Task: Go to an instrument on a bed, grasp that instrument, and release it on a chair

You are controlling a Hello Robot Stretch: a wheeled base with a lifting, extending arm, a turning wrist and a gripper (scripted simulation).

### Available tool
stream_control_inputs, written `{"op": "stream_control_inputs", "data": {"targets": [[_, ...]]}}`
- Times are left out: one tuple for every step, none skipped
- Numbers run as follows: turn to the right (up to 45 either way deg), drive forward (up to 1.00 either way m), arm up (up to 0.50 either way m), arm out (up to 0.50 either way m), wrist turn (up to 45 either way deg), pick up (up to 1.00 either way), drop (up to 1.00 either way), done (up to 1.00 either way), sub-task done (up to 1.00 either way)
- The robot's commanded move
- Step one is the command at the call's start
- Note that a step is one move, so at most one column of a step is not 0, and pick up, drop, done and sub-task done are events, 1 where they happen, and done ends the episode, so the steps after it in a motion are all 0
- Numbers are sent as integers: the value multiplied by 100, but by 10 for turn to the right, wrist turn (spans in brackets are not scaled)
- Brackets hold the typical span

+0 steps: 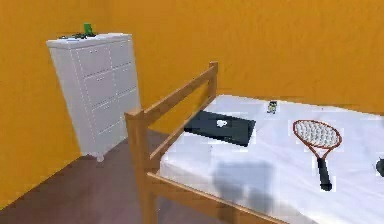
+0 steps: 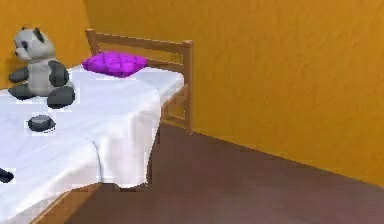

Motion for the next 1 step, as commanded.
{"op": "stream_control_inputs", "data": {"targets": [[450, 0, 0, 0, 0, 0, 0, 0, 0]]}}
